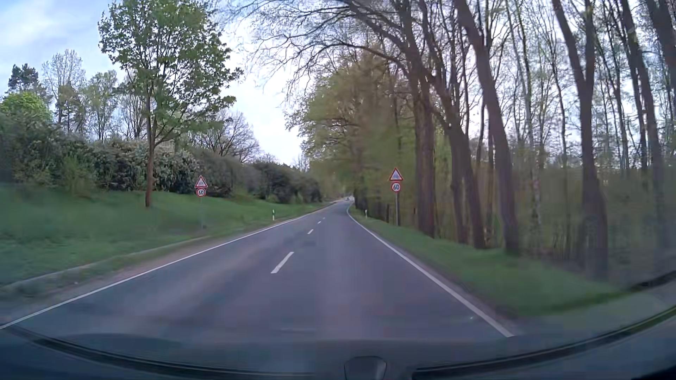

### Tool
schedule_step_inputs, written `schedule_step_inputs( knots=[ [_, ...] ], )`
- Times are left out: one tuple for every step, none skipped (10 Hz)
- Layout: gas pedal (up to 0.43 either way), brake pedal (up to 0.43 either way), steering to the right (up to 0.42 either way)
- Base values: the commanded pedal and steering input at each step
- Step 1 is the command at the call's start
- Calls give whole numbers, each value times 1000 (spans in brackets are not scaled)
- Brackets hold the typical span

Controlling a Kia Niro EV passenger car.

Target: Follow the waypoints while adhering to traffic rules and regulations

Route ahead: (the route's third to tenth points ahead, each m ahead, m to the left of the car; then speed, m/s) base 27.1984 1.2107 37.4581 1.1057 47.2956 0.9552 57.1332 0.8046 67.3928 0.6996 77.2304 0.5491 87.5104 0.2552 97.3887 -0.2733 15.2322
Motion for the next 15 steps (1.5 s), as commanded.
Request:
schedule_step_inputs(
  knots=[
    [67, 0, -4],
    [67, 0, -4],
    [67, 0, -4],
    [67, 0, -4],
    [67, 0, -4],
    [67, 0, -4],
    [67, 0, -4],
    [67, 0, -1],
    [79, 0, 0],
    [110, 0, 0],
    [110, 0, 0],
    [110, 0, -1],
    [110, 0, -1],
    [110, 0, -2],
    [110, 0, -2]
  ],
)
